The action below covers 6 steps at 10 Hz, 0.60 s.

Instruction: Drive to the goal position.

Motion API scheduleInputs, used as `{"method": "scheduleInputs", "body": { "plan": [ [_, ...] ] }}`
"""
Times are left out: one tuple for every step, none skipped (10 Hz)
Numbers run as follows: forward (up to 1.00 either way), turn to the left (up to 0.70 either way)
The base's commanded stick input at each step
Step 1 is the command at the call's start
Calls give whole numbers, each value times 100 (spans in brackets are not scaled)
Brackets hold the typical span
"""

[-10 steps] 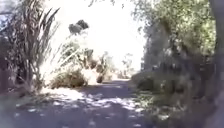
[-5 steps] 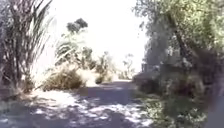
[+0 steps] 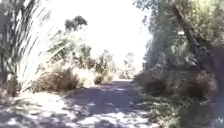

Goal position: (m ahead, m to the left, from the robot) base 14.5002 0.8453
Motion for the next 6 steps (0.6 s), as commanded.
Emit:
{"method": "scheduleInputs", "body": {
  "plan": [
    [100, 0],
    [100, 0],
    [100, 0],
    [100, 0],
    [100, 0],
    [100, 0]
  ]
}}
